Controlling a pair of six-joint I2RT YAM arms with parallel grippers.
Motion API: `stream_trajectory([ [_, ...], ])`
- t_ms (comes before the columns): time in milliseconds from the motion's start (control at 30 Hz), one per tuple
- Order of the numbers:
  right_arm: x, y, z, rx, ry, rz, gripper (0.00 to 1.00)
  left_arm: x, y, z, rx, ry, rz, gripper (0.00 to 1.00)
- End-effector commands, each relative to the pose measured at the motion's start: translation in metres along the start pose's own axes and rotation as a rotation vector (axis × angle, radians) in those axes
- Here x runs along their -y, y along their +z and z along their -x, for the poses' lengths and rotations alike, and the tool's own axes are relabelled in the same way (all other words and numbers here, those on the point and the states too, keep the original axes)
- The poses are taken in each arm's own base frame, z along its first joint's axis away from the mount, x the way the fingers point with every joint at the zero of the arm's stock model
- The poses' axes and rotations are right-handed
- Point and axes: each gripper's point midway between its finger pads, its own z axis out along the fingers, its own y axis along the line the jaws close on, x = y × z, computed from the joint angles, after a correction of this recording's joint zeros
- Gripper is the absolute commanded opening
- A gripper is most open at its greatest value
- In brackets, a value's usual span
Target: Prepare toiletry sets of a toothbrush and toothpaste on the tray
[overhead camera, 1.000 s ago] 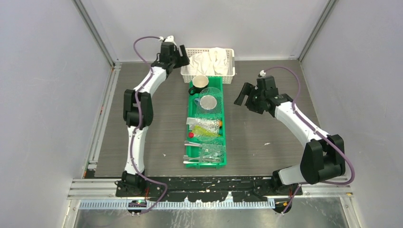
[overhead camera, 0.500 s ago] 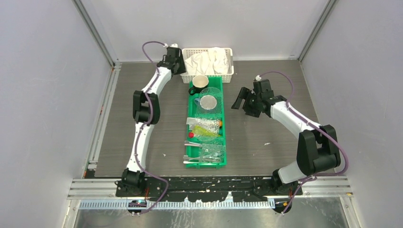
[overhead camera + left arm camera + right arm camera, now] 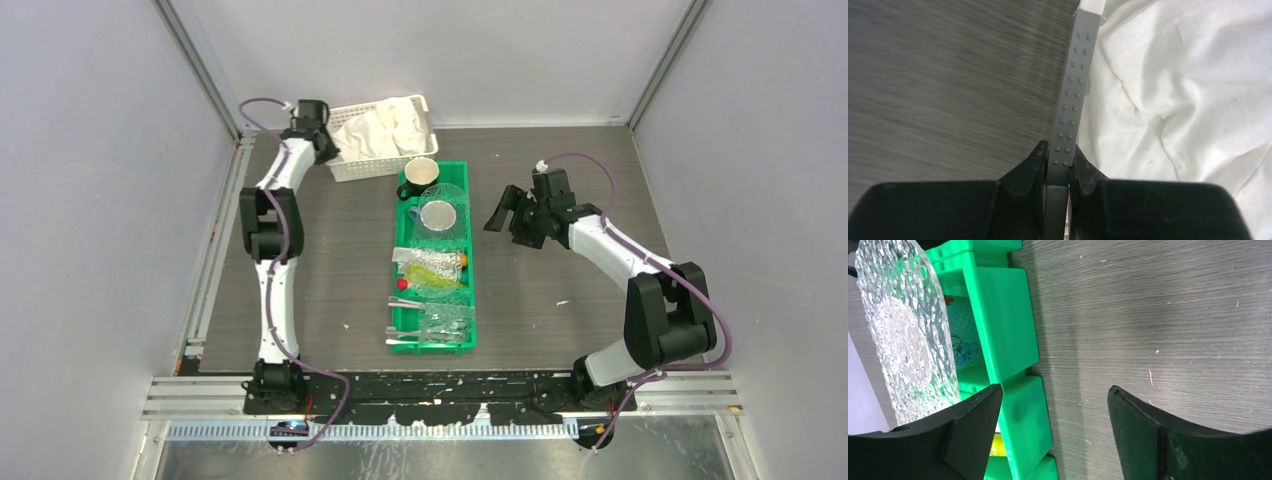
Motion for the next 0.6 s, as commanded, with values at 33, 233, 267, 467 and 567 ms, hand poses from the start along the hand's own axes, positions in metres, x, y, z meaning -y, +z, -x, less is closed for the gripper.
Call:
stream_trajectory([
  [33,-0.010,0.000,0.007,0.023,0.003,0.050,0.82,-0.118,-0.025,0.021,0.014,-0.226,0.319,0.01],
  [233,-0.012,0.002,0.002,0.003,0.011,0.072,0.81,-0.161,-0.045,0.021,0.080,-0.336,0.430,0.01],
  [267,-0.012,0.001,0.001,0.003,0.011,0.070,0.80,-0.168,-0.045,0.023,0.080,-0.358,0.442,0.01],
  [467,-0.012,-0.002,0.001,0.012,-0.001,0.072,0.80,-0.199,-0.038,0.048,0.081,-0.461,0.493,0.01],
  [567,-0.012,0.002,-0.001,0.001,0.007,0.077,0.79,-0.208,-0.042,0.062,0.135,-0.497,0.493,0.01],
])
